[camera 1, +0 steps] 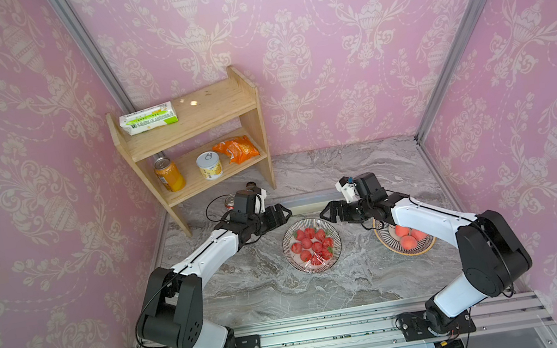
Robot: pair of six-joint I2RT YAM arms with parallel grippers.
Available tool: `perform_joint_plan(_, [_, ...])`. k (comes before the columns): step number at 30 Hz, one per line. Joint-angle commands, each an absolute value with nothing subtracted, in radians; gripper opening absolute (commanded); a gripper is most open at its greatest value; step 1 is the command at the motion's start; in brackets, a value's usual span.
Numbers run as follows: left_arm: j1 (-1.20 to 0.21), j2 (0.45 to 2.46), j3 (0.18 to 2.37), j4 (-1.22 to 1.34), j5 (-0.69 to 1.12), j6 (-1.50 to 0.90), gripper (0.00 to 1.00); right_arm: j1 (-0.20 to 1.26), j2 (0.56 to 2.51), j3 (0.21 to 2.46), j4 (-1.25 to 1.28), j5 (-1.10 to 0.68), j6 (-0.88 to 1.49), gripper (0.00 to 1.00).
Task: Wrap the plate with plastic wrap
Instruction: Adjust the plate at the center of the board.
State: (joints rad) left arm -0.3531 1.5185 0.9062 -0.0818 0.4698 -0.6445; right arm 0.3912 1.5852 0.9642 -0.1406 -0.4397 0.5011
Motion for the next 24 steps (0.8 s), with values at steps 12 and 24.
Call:
perform_joint_plan(12, [-0.368,1.695,0.931,-0.023,0.505,-0.601,0.83,0.424,1.738,1.028,-0.058,-0.465,0.530,0.98])
perform_joint_plan(24, [-0.370,1.706,0.856,0.038,0.605,-0.654,0.83,0.453,1.738,0.956,-0.016,-0.491,0.592,0.99])
